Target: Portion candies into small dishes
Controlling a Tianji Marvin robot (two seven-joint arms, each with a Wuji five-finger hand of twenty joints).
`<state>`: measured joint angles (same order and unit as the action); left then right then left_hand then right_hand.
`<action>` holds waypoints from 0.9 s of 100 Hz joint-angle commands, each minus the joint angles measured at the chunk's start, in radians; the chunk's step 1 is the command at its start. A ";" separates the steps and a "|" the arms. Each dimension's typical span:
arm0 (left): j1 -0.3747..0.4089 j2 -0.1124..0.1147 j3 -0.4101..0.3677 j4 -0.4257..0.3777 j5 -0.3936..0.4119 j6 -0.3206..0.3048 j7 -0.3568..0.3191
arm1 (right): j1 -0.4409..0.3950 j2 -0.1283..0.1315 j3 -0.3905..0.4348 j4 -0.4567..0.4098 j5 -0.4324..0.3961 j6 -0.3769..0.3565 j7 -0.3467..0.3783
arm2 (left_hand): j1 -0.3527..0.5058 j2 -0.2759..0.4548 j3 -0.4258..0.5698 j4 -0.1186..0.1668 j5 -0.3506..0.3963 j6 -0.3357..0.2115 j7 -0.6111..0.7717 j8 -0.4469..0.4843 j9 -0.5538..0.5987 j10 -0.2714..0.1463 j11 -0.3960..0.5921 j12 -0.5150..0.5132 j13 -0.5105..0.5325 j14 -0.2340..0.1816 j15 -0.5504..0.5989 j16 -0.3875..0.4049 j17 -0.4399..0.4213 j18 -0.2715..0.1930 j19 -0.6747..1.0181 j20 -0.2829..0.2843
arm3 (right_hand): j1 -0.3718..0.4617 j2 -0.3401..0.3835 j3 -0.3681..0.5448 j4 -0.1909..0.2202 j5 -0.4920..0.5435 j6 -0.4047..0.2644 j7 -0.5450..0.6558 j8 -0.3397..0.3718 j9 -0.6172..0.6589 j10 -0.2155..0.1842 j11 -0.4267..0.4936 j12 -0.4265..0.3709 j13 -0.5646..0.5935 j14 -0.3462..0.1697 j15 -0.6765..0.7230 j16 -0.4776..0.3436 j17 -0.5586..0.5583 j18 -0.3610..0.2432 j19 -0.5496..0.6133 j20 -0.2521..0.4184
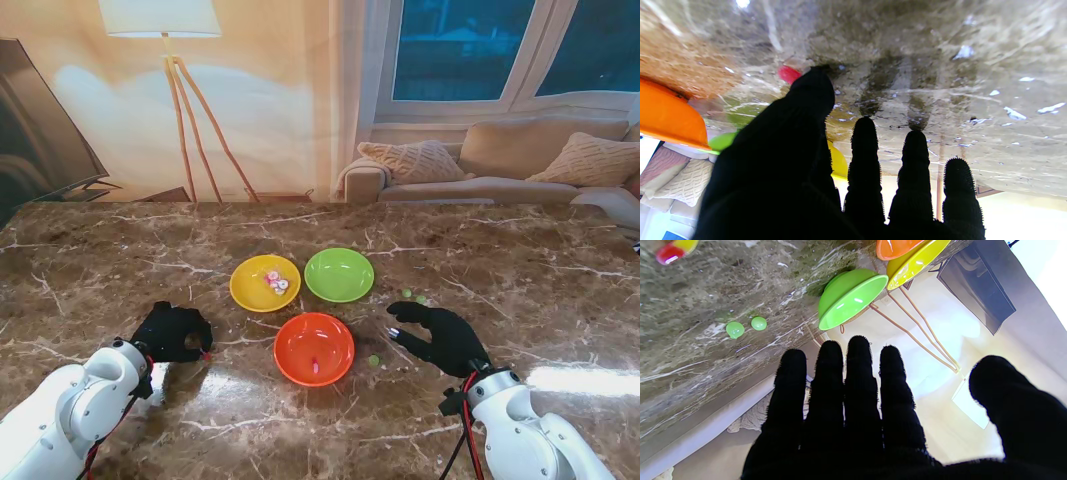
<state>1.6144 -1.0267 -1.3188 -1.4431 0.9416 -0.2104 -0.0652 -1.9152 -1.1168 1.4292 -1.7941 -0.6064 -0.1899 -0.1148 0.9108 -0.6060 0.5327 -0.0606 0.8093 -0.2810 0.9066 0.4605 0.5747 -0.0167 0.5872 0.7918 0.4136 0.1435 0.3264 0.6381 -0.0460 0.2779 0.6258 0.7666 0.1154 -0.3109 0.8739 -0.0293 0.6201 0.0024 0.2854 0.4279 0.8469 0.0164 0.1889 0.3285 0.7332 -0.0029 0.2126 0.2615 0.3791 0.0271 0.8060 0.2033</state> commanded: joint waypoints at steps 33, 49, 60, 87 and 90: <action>0.024 -0.001 0.012 0.043 0.015 -0.011 -0.015 | -0.008 0.000 -0.001 -0.001 0.004 0.006 0.017 | -0.024 0.013 0.037 0.036 0.023 -0.054 0.016 0.060 0.054 0.031 -0.049 -0.025 0.003 -0.015 0.013 0.006 -0.014 -0.020 0.004 0.008 | 0.010 -0.008 0.017 0.003 0.012 -0.021 0.003 -0.005 0.018 0.004 0.013 0.015 0.029 0.029 0.006 0.023 0.005 0.004 0.023 0.026; 0.023 -0.001 0.012 0.047 0.006 -0.019 -0.018 | -0.008 0.001 0.000 -0.001 0.005 0.005 0.021 | -0.024 0.028 0.023 0.034 0.032 -0.036 -0.016 0.078 0.068 0.012 -0.047 -0.015 0.007 -0.019 0.017 0.007 -0.013 -0.028 0.007 0.009 | 0.012 -0.008 0.017 0.003 0.013 -0.022 0.004 -0.005 0.021 0.004 0.014 0.016 0.032 0.030 0.009 0.025 0.005 0.005 0.023 0.027; 0.023 -0.002 0.012 0.050 0.003 -0.022 -0.013 | -0.009 0.001 0.001 -0.002 0.006 0.005 0.022 | -0.020 0.033 0.011 0.033 0.056 -0.018 -0.040 0.039 0.078 0.012 -0.053 -0.004 0.015 -0.017 0.021 0.007 -0.012 -0.026 0.010 0.010 | 0.012 -0.008 0.017 0.003 0.016 -0.021 0.005 -0.004 0.024 0.006 0.016 0.017 0.035 0.030 0.011 0.026 0.006 0.006 0.024 0.027; 0.024 0.000 0.009 0.050 -0.002 -0.030 -0.025 | -0.009 0.001 0.000 -0.002 0.007 0.004 0.022 | -0.021 0.062 0.015 0.036 0.022 -0.038 -0.037 0.123 0.058 0.026 -0.057 0.062 -0.006 -0.021 0.016 0.008 -0.022 -0.034 0.002 0.008 | 0.012 -0.008 0.017 0.003 0.017 -0.021 0.006 -0.004 0.026 0.005 0.016 0.019 0.037 0.030 0.012 0.028 0.007 0.007 0.025 0.027; 0.024 0.001 0.008 0.048 -0.002 -0.032 -0.032 | -0.009 0.001 0.000 -0.002 0.007 0.004 0.022 | -0.022 0.069 0.026 0.039 0.013 -0.033 -0.054 0.180 0.050 0.025 -0.060 0.093 -0.013 -0.022 0.016 0.008 -0.023 -0.038 0.000 0.009 | 0.012 -0.008 0.017 0.003 0.018 -0.022 0.006 -0.004 0.027 0.006 0.017 0.019 0.037 0.030 0.012 0.028 0.008 0.007 0.025 0.027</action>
<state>1.6119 -1.0260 -1.3238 -1.4294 0.9335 -0.2372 -0.0598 -1.9152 -1.1160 1.4293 -1.7959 -0.6051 -0.1904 -0.1072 0.8981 -0.5780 0.5333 -0.0434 0.8299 -0.2976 0.8524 0.5345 0.5626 -0.0169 0.5591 0.8758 0.4002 0.1334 0.3301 0.6381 -0.0464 0.2688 0.6258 0.7666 0.1154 -0.3109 0.8739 -0.0293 0.6279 0.0024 0.2886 0.4279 0.8597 0.0176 0.1953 0.3299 0.7336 -0.0028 0.2138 0.2726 0.3798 0.0362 0.8063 0.2033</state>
